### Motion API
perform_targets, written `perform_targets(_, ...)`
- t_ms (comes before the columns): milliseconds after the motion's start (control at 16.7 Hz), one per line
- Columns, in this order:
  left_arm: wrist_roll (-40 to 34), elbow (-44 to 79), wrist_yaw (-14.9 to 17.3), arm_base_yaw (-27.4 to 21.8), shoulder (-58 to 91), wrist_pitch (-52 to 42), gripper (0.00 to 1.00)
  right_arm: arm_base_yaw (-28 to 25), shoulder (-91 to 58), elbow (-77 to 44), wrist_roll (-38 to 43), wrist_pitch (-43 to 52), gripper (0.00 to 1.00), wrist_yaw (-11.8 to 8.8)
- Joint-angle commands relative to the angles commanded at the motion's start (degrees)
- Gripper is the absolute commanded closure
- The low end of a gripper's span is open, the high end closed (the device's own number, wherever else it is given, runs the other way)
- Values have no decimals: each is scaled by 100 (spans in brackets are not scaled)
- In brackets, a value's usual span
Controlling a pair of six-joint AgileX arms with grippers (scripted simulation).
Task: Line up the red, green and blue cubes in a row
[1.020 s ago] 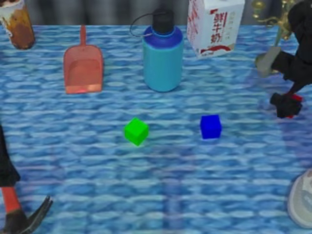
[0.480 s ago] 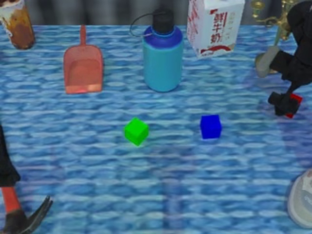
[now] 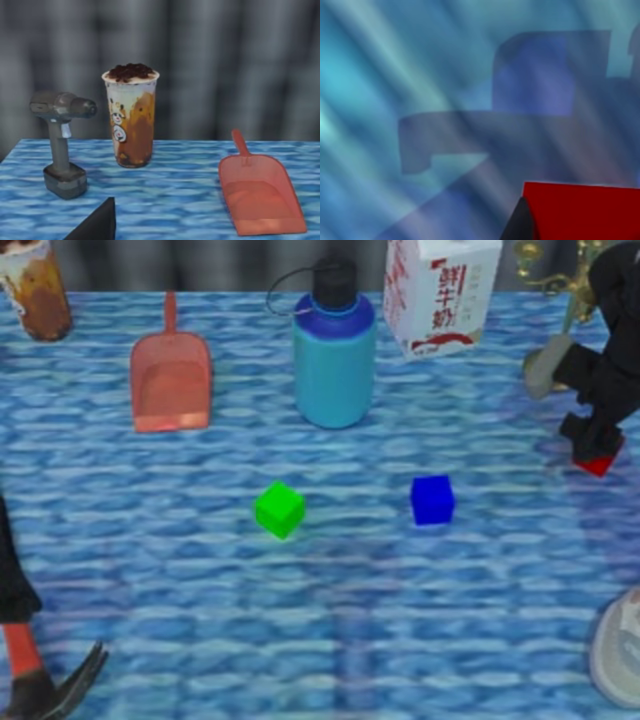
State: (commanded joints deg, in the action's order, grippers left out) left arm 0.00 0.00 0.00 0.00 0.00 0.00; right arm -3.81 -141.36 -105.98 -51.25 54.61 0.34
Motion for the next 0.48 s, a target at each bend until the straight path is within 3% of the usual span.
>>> perform_targets(180,0,0,0,0,0,0,0,0,0,0,0,0,98,0)
perform_targets(480,0,0,0,0,0,0,0,0,0,0,0,0,100,0)
